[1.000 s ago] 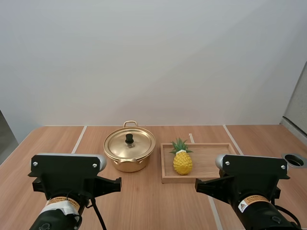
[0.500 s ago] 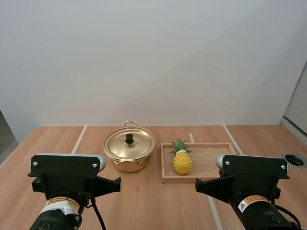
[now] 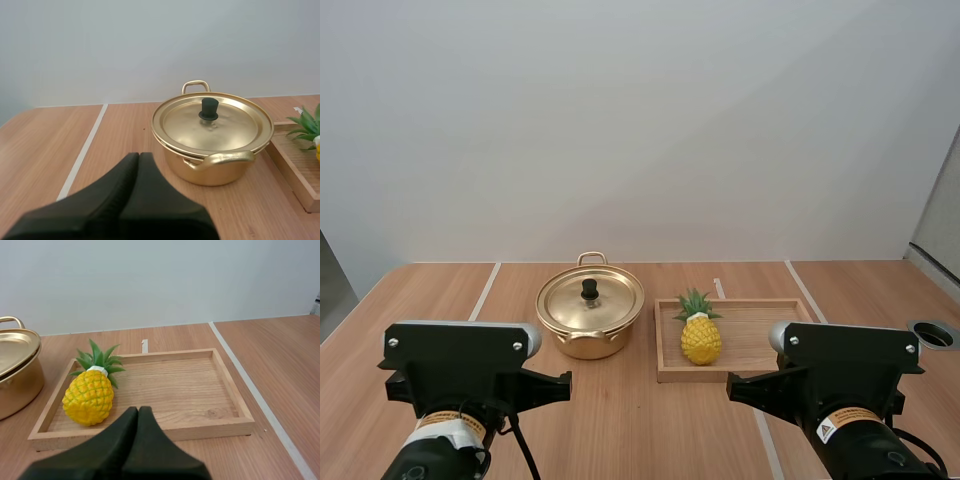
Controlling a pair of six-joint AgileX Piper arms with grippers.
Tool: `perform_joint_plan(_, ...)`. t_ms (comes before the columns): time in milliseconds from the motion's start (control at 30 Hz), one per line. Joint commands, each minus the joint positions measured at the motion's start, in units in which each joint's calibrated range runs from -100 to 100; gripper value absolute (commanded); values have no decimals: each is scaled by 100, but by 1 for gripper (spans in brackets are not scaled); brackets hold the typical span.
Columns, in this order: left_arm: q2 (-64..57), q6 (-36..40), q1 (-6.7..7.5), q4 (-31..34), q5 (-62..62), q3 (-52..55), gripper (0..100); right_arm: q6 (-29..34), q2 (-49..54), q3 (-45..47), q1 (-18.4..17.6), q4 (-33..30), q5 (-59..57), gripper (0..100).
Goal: Open the pot, put the pineapple inside, and close it
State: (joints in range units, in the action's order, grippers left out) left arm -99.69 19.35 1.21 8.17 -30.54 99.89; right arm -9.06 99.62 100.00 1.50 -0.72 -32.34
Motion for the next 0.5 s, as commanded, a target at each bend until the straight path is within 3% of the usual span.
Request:
perform_joint_plan(0,-31,330,-6,311,11,11,2,-23,38,0,19,-3,109,18)
perform_joint_plan(67,-31,525,-14,492,-8,11,2,-23,38,0,19,-3,109,45)
perform_joint_plan(133,-31,662,-65,587,-26,11,2,-23,38,0,19,-3,109,87)
perform_joint_plan(167,-31,712,-84,599,-26,11,2,-20,38,0,19,-3,109,100)
perform_joint_plan(467,-31,811,-85,630,-26,11,2,122,38,0,19,-2,73,100)
